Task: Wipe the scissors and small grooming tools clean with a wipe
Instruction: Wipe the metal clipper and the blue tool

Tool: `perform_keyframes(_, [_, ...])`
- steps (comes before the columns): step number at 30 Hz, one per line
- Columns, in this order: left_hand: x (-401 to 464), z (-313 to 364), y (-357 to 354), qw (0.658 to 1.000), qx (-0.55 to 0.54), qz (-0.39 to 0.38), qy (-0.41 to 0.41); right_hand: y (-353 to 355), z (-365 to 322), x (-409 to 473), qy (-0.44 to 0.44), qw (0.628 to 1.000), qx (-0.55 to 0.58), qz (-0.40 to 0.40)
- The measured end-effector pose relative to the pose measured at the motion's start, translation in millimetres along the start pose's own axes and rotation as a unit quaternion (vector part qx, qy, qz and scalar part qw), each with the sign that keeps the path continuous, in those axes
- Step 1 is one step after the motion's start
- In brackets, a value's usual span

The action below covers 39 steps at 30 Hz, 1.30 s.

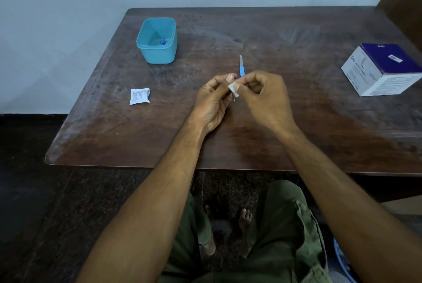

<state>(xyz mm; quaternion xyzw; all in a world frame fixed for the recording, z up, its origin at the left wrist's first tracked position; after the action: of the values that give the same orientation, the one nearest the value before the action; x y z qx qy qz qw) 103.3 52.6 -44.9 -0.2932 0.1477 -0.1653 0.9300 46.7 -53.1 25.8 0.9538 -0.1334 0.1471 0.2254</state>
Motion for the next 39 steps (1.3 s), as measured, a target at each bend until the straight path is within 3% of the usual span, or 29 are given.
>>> perform_keyframes(3, [0, 1, 1, 1.000, -0.006, 0.004, -0.006, 3, -6, 9, 0.012, 0.999, -0.009, 0.033])
perform_keyframes(9, [0, 2, 1, 1.000, 0.000, 0.005, -0.010, -5, 3, -13, 0.007, 1.000, -0.017, 0.010])
perform_keyframes(17, [-2, 3, 0, 1.000, 0.005, 0.009, -0.020, -4, 7, -13, -0.001, 0.998, -0.032, 0.049])
perform_keyframes(22, [-3, 1, -6, 0.999, 0.029, -0.027, -0.015, 4, 19, -11, -0.031, 0.995, 0.008, 0.092])
perform_keyframes(26, [-2, -1, -7, 0.999, 0.030, -0.039, -0.009, 1, 29, -11, -0.048, 0.995, 0.040, 0.082])
perform_keyframes(35, [3, -5, -1, 1.000, 0.013, -0.021, -0.001, 29, 36, -11, -0.061, 0.989, 0.068, 0.114])
perform_keyframes(39, [1, -5, 2, 1.000, 0.005, -0.004, 0.003, 19, 32, -14, -0.060, 0.990, 0.089, 0.092])
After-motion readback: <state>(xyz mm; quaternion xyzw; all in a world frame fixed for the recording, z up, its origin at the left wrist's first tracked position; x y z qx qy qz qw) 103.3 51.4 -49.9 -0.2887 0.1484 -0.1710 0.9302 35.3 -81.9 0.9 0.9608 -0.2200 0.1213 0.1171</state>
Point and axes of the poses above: each hand's wrist, its own x-axis towards the middle knuckle, its own y-axis out of the back of the hand, z = x × y, the point moved 9 cm from there along x, towards the middle knuckle, and after that the axes turned 7 degrees about y, right-handed, at the moved point
